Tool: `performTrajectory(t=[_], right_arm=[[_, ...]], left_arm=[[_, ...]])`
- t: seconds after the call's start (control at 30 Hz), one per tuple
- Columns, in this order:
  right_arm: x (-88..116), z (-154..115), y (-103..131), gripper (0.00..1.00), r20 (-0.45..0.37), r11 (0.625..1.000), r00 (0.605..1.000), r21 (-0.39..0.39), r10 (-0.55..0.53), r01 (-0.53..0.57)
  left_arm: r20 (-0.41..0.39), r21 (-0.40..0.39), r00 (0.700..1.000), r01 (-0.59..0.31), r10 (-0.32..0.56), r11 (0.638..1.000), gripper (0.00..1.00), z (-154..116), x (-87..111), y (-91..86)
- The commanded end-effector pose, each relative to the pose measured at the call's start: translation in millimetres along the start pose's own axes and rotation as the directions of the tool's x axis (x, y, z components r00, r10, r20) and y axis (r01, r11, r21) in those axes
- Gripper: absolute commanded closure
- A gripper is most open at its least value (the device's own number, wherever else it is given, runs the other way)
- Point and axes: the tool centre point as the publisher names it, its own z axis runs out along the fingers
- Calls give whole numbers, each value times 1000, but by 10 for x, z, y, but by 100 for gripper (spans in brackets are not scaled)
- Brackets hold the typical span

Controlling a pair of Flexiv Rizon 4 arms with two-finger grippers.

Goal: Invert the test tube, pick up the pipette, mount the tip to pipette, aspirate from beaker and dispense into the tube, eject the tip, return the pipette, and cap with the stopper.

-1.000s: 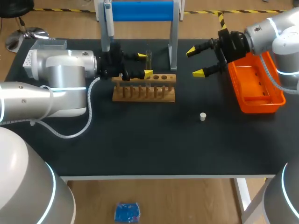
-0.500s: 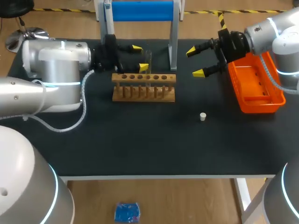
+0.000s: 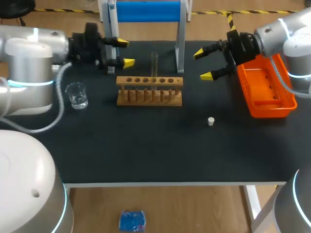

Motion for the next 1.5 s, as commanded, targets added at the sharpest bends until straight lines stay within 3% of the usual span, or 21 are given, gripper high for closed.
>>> performTrajectory(t=[0.03,0.37,0.83,1.03,1.5], right_arm=[[1,-6,5,0,-1,1000,1000,2,1,-1],[1,-6,5,0,-1,1000,1000,2,1,-1],[1,-6,5,0,-1,1000,1000,2,1,-1],[1,-6,5,0,-1,1000,1000,2,1,-1],[1,-6,5,0,-1,1000,1000,2,1,-1]], left_arm=[[50,3,999,15,-15,1000,0,-716,184,50],[255,56,965,56,-69,997,0,-1418,300,482],[435,75,890,114,-136,991,0,-2018,407,1006],[502,70,852,134,-151,989,0,-2177,429,1115],[502,70,852,134,-151,989,0,-2177,429,1115]])
